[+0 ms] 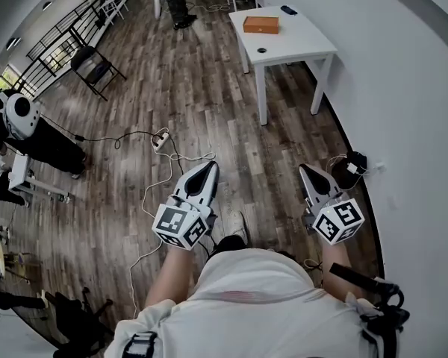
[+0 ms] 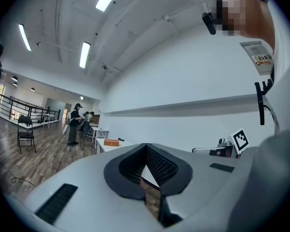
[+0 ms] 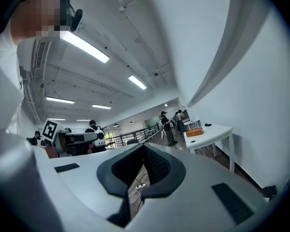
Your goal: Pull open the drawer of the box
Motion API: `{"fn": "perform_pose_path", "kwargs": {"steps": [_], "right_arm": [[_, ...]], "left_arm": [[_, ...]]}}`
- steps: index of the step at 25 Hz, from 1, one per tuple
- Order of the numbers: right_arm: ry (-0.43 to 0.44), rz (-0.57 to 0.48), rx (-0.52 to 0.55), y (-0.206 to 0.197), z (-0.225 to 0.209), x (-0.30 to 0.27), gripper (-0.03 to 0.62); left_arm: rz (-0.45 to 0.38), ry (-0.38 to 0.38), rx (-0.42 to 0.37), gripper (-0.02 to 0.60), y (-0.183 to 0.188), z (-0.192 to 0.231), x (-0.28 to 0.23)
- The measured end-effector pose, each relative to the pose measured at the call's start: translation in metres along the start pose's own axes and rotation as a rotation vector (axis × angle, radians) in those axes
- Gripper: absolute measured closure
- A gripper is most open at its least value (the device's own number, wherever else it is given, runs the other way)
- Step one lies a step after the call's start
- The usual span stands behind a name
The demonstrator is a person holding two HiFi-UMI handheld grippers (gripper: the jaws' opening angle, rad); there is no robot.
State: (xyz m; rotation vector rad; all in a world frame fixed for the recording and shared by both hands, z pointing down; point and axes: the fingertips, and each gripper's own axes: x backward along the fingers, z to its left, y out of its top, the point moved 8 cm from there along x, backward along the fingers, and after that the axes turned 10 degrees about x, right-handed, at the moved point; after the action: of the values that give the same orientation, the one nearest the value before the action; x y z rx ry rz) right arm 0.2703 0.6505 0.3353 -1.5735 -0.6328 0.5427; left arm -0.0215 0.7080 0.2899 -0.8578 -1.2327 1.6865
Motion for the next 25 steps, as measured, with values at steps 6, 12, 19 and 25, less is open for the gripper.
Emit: {"fn": "perform_pose_path", "kwargs": {"steps": [6, 12, 19, 25], "right_arm": [[-0.045, 0.004, 0.009, -0.006, -0.031, -0.016, 0.591], [-0.101, 0.021, 0.033, -0.003, -0.064, -0.052, 0.591], [-0.094, 0.054, 0.101, 0.022, -0.078, -0.146, 0.591], [-0.094, 0.057, 0.144, 0.04, -0.093, -0.243, 0.591]], "left_arm": [[0.023, -0.049, 0.001, 0.571, -0.003, 0.016, -0.05], [0.015, -0.099, 0.027, 0.571, 0.005, 0.051, -0.108], [-0.004, -0.121, 0.069, 0.571, 0.032, 0.128, -0.153], [0.009, -0.113, 0.088, 0.571, 0.053, 0.212, -0.195]]}}
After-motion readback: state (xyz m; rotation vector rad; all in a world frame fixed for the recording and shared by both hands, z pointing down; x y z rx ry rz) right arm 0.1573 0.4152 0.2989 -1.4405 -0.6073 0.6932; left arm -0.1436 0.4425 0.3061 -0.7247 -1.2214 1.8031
